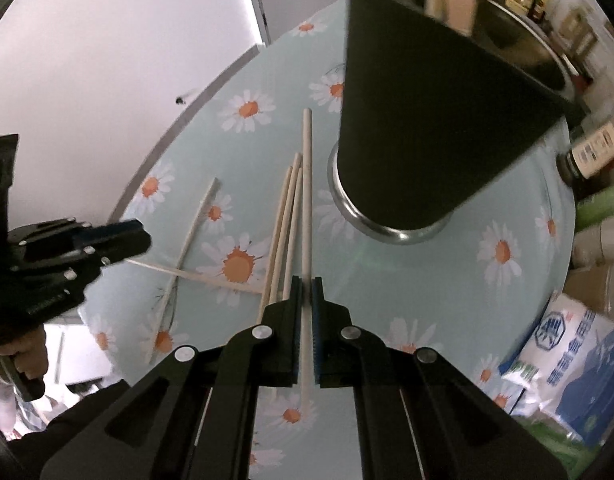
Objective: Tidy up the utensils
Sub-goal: 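Grasp one wooden chopstick with the right tool, then grasp another wooden chopstick with the left tool while the right tool holds its chopstick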
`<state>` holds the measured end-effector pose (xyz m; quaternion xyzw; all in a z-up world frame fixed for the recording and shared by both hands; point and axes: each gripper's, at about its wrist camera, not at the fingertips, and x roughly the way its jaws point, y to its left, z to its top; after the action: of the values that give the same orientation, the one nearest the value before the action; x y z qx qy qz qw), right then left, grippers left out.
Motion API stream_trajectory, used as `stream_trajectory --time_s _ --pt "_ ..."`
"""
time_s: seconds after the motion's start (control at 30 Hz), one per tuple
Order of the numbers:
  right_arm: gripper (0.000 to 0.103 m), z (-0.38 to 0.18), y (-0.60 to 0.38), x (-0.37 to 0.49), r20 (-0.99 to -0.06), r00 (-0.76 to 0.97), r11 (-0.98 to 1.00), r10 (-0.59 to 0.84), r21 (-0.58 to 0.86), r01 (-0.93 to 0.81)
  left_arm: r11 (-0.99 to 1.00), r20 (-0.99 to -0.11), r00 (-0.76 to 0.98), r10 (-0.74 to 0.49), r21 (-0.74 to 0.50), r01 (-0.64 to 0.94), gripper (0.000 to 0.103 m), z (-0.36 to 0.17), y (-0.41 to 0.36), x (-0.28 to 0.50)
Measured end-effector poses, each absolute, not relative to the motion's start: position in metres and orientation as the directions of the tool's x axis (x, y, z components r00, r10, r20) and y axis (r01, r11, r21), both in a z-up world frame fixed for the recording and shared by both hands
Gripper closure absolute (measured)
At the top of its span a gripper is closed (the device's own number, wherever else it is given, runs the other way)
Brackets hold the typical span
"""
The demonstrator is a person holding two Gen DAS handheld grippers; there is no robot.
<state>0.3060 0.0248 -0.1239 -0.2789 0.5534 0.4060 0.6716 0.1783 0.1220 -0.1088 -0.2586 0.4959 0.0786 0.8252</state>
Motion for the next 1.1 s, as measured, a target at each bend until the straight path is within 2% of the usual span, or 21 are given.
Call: stream_trajectory --time_s 0.17,0.3,0.57,0.87,1.1 --pt "0.098 -0.112 -0.001 0.309 -0.953 0.054 0.56 0.298 0.129 -0.819 0.911 -0.89 0.437 -0.132 -0.283 -0.301 0.086 -0.104 0.101 0.194" --pt "0.098 -0.102 -0.026 0.307 -0.94 0.055 0.592 0.338 0.167 -0.788 0.92 -0.898 0.409 -0.162 -0.287 -0.267 0.086 -0.105 0.09 0.209" --pt "0.098 -0.101 -0.063 0.305 -0.919 0.063 0.64 0.39 0.22 -0.736 0.815 -0.853 0.38 -0.358 -0.484 -0.318 0.086 -0.136 0.099 0.245" --pt "0.098 -0.102 -0.085 0.31 -0.898 0.067 0.663 0.434 0.269 -0.699 0.686 -0.801 0.356 -0.481 -0.597 -0.416 0.087 -0.157 0.11 0.254" --pt "0.098 -0.097 -0.092 0.314 -0.894 0.07 0.663 0.443 0.274 -0.696 0.591 -0.759 0.388 -0.523 -0.651 -0.475 0.087 -0.168 0.12 0.25"
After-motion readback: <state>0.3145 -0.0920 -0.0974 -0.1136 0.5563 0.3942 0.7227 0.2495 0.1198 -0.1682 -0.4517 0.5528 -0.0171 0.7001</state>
